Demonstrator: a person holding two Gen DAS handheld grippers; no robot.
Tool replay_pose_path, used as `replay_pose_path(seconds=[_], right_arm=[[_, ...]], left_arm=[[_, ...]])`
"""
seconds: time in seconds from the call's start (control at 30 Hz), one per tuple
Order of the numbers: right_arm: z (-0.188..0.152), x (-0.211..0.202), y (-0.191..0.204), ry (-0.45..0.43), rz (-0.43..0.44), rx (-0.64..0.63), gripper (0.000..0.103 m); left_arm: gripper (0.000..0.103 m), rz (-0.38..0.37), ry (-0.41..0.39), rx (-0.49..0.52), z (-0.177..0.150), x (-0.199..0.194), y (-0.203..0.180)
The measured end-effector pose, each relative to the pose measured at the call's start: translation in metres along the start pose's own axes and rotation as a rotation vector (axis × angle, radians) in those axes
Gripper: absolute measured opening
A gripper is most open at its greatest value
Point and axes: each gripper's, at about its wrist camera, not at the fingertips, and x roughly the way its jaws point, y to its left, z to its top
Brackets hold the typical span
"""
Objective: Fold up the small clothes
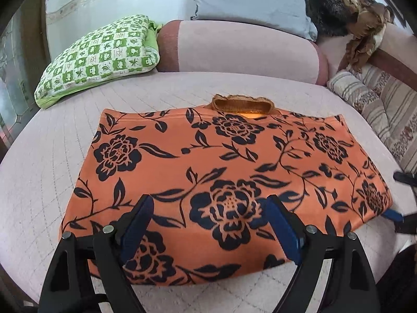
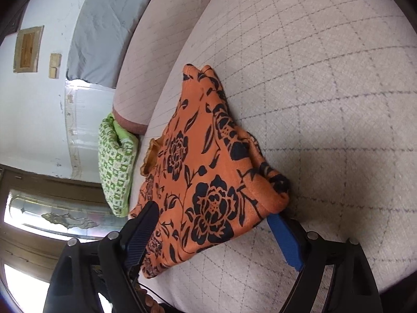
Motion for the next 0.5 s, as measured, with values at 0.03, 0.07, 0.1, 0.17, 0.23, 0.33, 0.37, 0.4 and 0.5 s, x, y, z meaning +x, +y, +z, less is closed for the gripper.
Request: replay_pose_path(seconds=[0.03,0.07,0.1,0.17,0.23,0.33,0.37,0.4,0.5], right_arm=[[-0.002,-0.002,-0.001,-0.005,-0.014,0.020,0.085],[-0.003,-0.005,-0.002,-0.017,-0.028,0.041,0.085],[-0.004,-0.008,-0.004,-0.030,-0.039,0.059,0.085],[-0.003,-0.009,-0.007,-0.037,-0.037,0.091,0.086],[0.000,-0.007,-0.006,-0.047,-0.039,0.094,0.086],[0.003,-0.004,-0.003,-0.064,-0.024,0.089,0.070],[0.004,-0.002,-0.004,-0.062,-0.028,0.097,0.062],[0.005,-0.001,-0.006,-0.059,-0.035,0.108,0.047],[0.006,-0.001,-0.010,-0.069,-0.063,0.115,0.041]], left_arm=[[0.088,0.005,-0.001,-0.001,0.002,0.001,0.000],[0.088,0.010,-0.008,-0.001,0.003,0.000,0.002],[0.088,0.014,-0.012,-0.002,0.004,0.000,0.002],[0.088,0.020,-0.008,-0.011,0.005,0.001,0.004],[0.088,0.019,-0.005,-0.021,0.005,0.002,0.007],[0.088,0.021,-0.011,-0.020,0.005,0.001,0.009],[0.088,0.020,-0.012,-0.026,0.006,0.001,0.011],[0.088,0.021,-0.014,-0.032,0.007,0.002,0.013],[0.088,0.017,-0.017,-0.044,0.010,0.005,0.018]])
